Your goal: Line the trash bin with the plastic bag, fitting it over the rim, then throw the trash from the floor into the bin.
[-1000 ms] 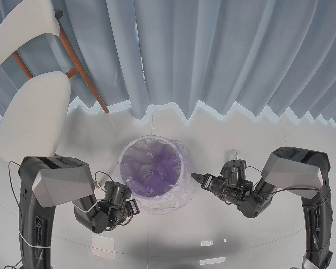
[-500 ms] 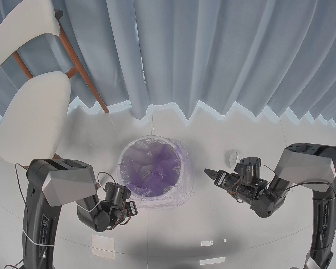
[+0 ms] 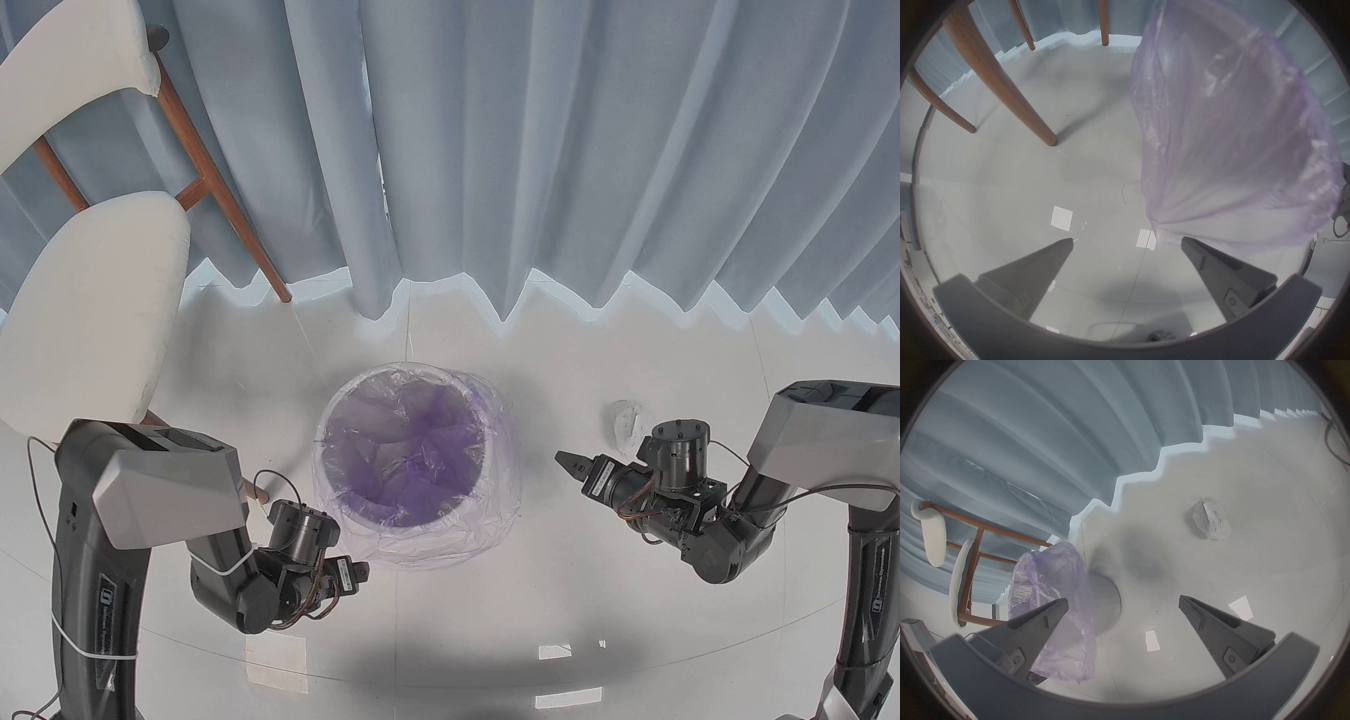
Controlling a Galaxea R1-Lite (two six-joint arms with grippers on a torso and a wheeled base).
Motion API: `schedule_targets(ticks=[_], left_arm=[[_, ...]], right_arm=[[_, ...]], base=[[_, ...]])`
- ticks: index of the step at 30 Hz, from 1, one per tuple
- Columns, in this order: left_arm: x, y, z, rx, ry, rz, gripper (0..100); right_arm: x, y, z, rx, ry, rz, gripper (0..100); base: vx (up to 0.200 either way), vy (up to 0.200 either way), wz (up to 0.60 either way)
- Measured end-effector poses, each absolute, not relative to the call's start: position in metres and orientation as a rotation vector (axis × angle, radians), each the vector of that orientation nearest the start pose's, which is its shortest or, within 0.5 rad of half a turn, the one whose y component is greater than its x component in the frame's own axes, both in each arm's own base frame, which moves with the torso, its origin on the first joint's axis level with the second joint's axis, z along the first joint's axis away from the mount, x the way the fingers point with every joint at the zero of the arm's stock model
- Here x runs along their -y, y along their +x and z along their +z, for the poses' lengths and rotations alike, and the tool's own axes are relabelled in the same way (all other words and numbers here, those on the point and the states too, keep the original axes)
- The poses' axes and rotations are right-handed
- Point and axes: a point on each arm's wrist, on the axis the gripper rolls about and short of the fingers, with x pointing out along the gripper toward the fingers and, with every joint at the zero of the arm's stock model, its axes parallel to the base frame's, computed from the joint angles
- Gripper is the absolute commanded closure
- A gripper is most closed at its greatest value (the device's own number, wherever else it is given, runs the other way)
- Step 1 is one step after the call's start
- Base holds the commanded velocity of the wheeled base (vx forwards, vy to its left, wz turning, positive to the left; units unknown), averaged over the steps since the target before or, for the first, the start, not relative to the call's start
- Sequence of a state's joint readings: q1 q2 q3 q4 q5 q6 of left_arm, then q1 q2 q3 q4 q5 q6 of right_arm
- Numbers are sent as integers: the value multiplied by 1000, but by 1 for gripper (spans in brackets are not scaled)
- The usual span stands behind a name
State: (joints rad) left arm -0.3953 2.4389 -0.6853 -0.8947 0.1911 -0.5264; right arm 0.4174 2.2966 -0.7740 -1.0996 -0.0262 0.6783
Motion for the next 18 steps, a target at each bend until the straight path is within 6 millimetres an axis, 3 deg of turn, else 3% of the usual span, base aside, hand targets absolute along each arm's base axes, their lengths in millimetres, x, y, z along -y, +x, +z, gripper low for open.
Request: schedule_targets(ticks=[9,18], left_arm=[[106,259,-18,-851,-243,18,0],[88,203,44,-736,-289,-38,0]], right_arm=[[-154,341,9,-526,562,238,0],[-178,334,-10,-512,560,327,0]], base=[[0,0,0],[0,0,0]])
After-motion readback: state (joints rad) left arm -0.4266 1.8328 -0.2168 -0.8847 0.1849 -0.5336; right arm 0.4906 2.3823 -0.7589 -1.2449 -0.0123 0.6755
